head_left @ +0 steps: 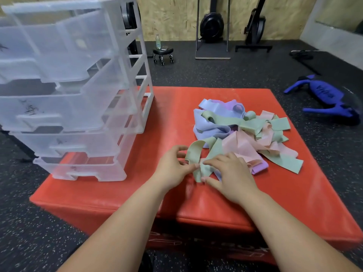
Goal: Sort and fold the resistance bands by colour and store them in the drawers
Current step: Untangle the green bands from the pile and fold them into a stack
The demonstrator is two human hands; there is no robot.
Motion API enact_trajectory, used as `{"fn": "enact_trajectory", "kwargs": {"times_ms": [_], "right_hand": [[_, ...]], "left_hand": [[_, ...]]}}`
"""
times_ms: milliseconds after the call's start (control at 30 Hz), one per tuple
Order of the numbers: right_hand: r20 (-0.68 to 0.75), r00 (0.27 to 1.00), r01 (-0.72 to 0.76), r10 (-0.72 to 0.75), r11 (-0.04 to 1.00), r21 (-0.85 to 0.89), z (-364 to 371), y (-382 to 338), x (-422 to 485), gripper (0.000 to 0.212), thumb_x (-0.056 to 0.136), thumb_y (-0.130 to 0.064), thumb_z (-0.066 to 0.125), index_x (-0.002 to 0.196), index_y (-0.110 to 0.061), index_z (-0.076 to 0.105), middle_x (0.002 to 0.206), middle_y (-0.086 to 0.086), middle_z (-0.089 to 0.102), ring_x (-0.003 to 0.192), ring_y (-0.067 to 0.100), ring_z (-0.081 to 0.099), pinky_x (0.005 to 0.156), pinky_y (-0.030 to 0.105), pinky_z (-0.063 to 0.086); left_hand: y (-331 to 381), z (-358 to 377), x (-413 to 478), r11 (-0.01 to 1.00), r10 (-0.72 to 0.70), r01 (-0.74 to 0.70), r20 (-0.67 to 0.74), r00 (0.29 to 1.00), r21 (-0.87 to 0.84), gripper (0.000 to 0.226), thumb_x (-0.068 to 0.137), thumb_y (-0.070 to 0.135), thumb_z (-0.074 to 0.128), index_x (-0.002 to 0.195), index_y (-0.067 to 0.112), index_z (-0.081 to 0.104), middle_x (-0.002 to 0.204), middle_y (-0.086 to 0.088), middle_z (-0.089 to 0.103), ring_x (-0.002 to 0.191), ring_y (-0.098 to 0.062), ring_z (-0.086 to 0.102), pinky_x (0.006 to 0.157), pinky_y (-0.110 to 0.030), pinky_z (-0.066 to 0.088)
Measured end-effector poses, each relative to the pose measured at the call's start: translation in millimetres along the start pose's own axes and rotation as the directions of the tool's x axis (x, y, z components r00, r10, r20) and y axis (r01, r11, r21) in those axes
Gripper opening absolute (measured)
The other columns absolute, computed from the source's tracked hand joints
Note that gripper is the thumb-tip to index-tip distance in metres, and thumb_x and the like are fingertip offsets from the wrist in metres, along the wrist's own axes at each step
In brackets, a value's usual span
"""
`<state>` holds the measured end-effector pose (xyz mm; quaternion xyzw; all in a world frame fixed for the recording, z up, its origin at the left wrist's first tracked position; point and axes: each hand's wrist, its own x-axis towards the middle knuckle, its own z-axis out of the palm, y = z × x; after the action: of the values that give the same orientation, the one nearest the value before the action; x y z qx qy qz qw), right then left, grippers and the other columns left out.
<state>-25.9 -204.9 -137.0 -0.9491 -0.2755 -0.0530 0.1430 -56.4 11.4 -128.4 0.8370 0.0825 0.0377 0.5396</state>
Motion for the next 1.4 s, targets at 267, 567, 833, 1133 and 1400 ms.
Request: {"fn": "enact_trajectory", "kwargs": {"times_ms": [267, 567, 833, 1133, 1400], "right_hand": [[-0.080, 0.996, -0.034, 0.040, 0.996, 0.077, 0, 1, 29, 0.025, 0.086, -0.062, 0.069, 0.104, -0.046, 0.071, 0.085, -0.024, 0.063, 0.089, 0.010, 0.046, 0.078, 0.036, 0.034], [-0.224, 0.961, -0.113, 0.160, 0.972, 0.208, -5, 9, 40, 0.022, 0.080, -0.054, 0.076, 0.096, -0.039, 0.071, 0.080, -0.019, 0.062, 0.085, 0.016, 0.057, 0.074, 0.036, 0.048], [-0.240, 0.971, 0.124, -0.005, 0.865, 0.486, -31, -28, 29, 0.062, 0.088, -0.041, 0.078, 0.145, -0.037, 0.053, 0.133, -0.020, 0.060, 0.119, 0.006, 0.050, 0.102, 0.021, 0.040], [-0.337, 0.941, 0.111, -0.017, 0.959, 0.261, -37, -20, 14, 0.018, 0.085, -0.052, 0.069, 0.082, -0.035, 0.074, 0.067, -0.020, 0.056, 0.084, 0.020, 0.045, 0.072, 0.046, 0.047], [-0.288, 0.957, 0.090, -0.015, 0.965, 0.248, -66, -3, -10, 0.010, 0.084, -0.037, 0.082, 0.090, -0.037, 0.075, 0.079, -0.015, 0.065, 0.089, 0.013, 0.044, 0.074, 0.037, 0.042]], "left_hand": [[-1, -15, 21, 0.998, 0.022, -0.017, 0.075, 0.997, -0.056, 0.053, 0.067, 0.045, 0.095, 0.112, 0.030, 0.072, 0.103, 0.002, 0.076, 0.079, -0.010, 0.068, 0.086, -0.040, 0.061], [12, -38, 22, 0.986, 0.168, -0.168, -0.059, 0.984, 0.006, 0.025, 0.085, 0.014, 0.087, 0.101, 0.028, 0.073, 0.085, 0.002, 0.075, 0.074, -0.014, 0.066, 0.074, -0.024, 0.052], [48, -43, -7, 0.933, 0.308, -0.310, -0.035, 0.951, -0.183, 0.031, 0.089, 0.006, 0.083, 0.112, 0.022, 0.070, 0.091, -0.005, 0.077, 0.078, -0.019, 0.065, 0.077, -0.038, 0.054], [57, -53, -37, 0.901, 0.394, -0.423, -0.227, 0.891, -0.095, 0.025, 0.089, 0.012, 0.085, 0.110, 0.023, 0.078, 0.085, 0.011, 0.073, 0.080, -0.011, 0.065, 0.076, -0.024, 0.051], [46, -71, -51, 0.927, 0.372, -0.362, -0.341, 0.863, 0.094, 0.013, 0.090, 0.021, 0.084, 0.093, 0.033, 0.079, 0.073, 0.011, 0.067, 0.068, -0.010, 0.059, 0.067, -0.023, 0.046]]}}
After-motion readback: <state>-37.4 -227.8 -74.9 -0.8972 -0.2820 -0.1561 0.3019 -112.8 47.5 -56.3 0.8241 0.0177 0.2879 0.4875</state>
